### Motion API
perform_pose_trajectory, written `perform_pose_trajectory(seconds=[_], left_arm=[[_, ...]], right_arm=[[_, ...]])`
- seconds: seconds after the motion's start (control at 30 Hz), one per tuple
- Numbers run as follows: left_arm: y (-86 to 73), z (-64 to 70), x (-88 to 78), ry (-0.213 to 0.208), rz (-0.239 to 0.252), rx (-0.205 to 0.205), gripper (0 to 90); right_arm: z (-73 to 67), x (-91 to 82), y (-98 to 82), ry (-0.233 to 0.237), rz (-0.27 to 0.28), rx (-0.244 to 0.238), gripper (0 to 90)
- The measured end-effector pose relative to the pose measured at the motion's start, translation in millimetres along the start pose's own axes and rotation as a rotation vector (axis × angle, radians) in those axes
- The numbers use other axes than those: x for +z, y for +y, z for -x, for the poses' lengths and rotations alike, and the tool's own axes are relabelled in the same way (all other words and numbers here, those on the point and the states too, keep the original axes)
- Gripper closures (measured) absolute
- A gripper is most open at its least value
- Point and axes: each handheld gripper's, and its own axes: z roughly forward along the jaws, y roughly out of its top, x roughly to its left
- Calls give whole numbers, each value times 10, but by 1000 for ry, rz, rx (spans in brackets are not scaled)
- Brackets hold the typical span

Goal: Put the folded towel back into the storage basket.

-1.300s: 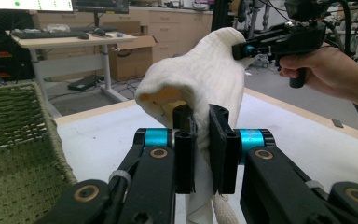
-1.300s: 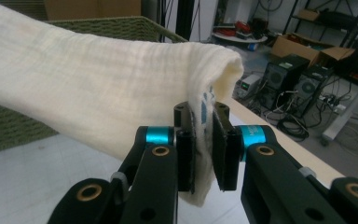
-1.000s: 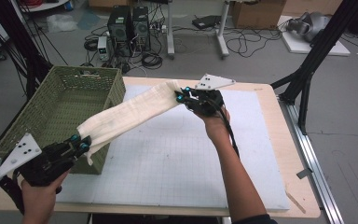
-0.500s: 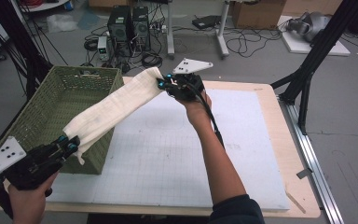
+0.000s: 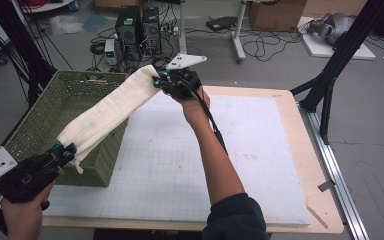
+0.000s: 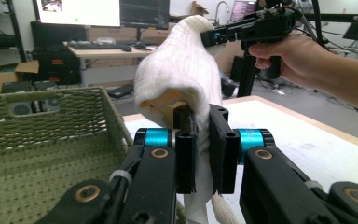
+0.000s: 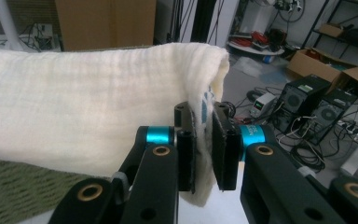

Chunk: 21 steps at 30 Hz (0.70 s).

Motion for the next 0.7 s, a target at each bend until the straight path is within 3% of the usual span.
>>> perform_pose_trajectory(seconds=[0.4, 0.7], left_arm=[[5, -124, -66, 56, 11, -11, 819], [-3, -218, -122, 89, 11, -24, 818]], right_arm=[[-72, 381, 282, -2, 7, -13, 821], [-142, 731, 397, 3, -3, -4, 821]])
